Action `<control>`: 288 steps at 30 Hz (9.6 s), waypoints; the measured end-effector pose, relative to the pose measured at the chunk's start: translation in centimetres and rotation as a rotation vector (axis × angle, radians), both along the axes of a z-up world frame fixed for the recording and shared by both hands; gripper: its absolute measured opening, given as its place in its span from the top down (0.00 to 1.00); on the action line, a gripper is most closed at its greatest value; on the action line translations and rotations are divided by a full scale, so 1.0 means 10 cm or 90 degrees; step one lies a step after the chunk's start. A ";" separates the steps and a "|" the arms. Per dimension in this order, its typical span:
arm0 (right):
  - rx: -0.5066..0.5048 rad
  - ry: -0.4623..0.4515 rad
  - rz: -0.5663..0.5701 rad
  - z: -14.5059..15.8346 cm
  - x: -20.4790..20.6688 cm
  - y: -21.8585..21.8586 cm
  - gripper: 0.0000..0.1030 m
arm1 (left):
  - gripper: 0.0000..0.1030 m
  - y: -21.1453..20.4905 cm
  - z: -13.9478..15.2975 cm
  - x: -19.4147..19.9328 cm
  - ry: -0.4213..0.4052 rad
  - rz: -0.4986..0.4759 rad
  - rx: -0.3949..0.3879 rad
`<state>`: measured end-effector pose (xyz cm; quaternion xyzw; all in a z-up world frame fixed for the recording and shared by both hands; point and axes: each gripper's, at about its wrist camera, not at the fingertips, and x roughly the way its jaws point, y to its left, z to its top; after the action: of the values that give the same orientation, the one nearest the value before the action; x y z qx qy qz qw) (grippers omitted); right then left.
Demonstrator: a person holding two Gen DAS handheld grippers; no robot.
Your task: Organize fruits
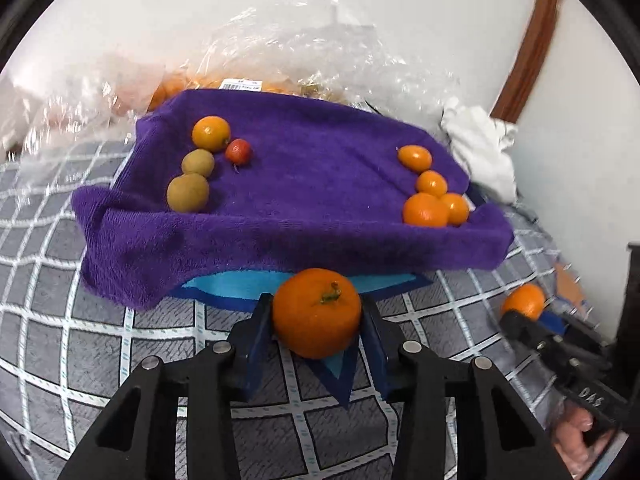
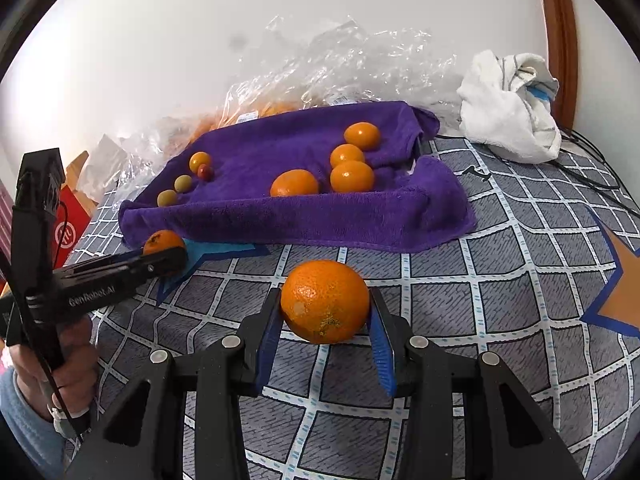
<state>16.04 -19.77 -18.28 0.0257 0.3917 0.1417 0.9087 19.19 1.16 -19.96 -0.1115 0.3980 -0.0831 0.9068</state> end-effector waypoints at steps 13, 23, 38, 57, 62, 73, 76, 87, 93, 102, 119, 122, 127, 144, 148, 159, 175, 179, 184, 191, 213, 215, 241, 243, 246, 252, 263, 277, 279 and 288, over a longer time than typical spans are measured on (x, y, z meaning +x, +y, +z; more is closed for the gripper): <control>0.014 0.000 -0.001 0.00 0.00 -0.02 0.60 | 0.61 0.09 0.16 -0.14 -0.074 0.036 -0.005; 0.031 0.012 0.016 0.00 0.03 -0.05 0.60 | 0.61 0.24 0.31 -0.22 -0.126 0.063 -0.030; 0.016 -0.014 0.001 0.25 -0.04 -0.07 0.60 | 0.61 0.42 0.41 -0.29 -0.159 0.117 -0.038; 0.039 -0.100 0.017 0.93 0.58 0.19 0.60 | 0.61 0.85 0.93 -0.31 -0.180 0.212 0.011; 0.048 -0.096 0.015 0.97 0.95 0.29 0.60 | 0.61 0.91 1.10 -0.02 -0.186 0.216 0.013; 0.054 -0.046 0.005 0.53 1.40 0.27 0.60 | 0.61 0.88 0.67 0.49 -0.168 0.192 -0.079; 0.058 -0.024 0.016 0.40 1.47 0.29 0.60 | 0.61 0.94 0.56 0.51 -0.148 0.198 -0.092; 0.008 0.025 0.037 0.05 1.59 0.54 0.60 | 0.61 0.99 0.50 0.55 -0.153 0.208 -0.093; -0.006 0.030 0.040 -0.02 1.60 0.59 0.60 | 0.61 1.00 0.46 0.60 -0.140 0.198 -0.099; 0.005 0.022 0.041 0.07 1.53 0.54 0.59 | 0.61 0.99 0.40 0.62 -0.119 0.176 -0.124; -0.006 -0.049 -0.063 0.43 1.30 0.03 0.59 | 0.61 0.31 0.28 0.71 -0.084 0.054 -0.016; -0.006 -0.050 -0.070 0.45 1.31 0.00 0.59 | 0.61 0.25 0.25 0.74 -0.077 0.051 0.005; -0.016 -0.041 -0.072 0.41 1.33 0.02 0.59 | 0.61 0.24 0.18 0.79 -0.051 0.047 0.012; -0.027 -0.008 -0.108 0.29 1.42 -0.08 0.59 | 0.60 0.15 0.14 0.81 -0.039 0.037 0.061; -0.031 -0.004 -0.111 0.27 1.43 -0.08 0.59 | 0.52 0.15 0.16 0.80 -0.044 0.046 0.068; -0.043 -0.008 -0.072 0.25 1.42 0.06 0.54 | 0.43 0.17 0.28 0.69 -0.096 0.034 0.050; -0.038 -0.017 -0.115 0.90 0.70 0.00 0.51 | 0.42 0.19 0.69 0.45 -0.150 0.051 0.090; -0.027 -0.031 -0.128 1.07 0.35 -0.09 0.46 | 0.41 0.20 0.96 0.14 -0.158 0.059 0.083; -0.035 -0.013 -0.122 1.14 -0.01 -0.08 0.42 | 0.32 0.15 1.20 -0.30 -0.157 0.057 0.064; -0.074 -0.068 -0.138 1.30 -0.75 -0.02 0.16 | 0.29 0.05 1.40 -0.90 -0.154 0.099 0.089; -0.093 -0.095 -0.173 1.56 -1.36 -0.17 0.02 | 0.18 -0.29 1.65 -1.48 -0.173 0.095 0.137; -0.089 -0.097 -0.173 1.56 -1.38 -0.18 0.02 | 0.18 -0.29 1.65 -1.49 -0.173 0.097 0.139; -0.106 -0.120 -0.174 1.65 -1.40 -0.10 0.02 | 0.18 -0.25 1.67 -1.48 -0.174 0.103 0.130; -0.099 -0.120 -0.173 1.66 -1.41 -0.10 0.02 | 0.18 -0.24 1.68 -1.49 -0.176 0.103 0.129; -0.100 -0.123 -0.171 1.67 -1.42 -0.09 0.02 | 0.18 -0.24 1.69 -1.51 -0.180 0.106 0.126; -0.106 -0.120 -0.171 1.65 -1.42 -0.08 0.02 | 0.18 -0.24 1.69 -1.52 -0.182 0.105 0.121; -0.115 -0.129 -0.168 1.67 -1.43 -0.05 0.02 | 0.18 -0.24 1.70 -1.53 -0.186 0.103 0.119; -0.114 -0.131 -0.169 1.68 -1.46 -0.04 0.02 | 0.18 -0.21 1.71 -1.54 -0.189 0.107 0.112; -0.119 -0.131 -0.168 1.67 -1.45 -0.02 0.02 | 0.18 -0.18 1.71 -1.54 -0.189 0.109 0.108; -0.116 -0.129 -0.169 1.67 -1.43 -0.02 0.02 | 0.18 -0.17 1.71 -1.55 -0.190 0.109 0.111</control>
<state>1.76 -19.92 -1.54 -0.0195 0.3025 -0.0135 0.9529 3.67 -0.52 -2.83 -0.0521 0.2542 0.0138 0.9656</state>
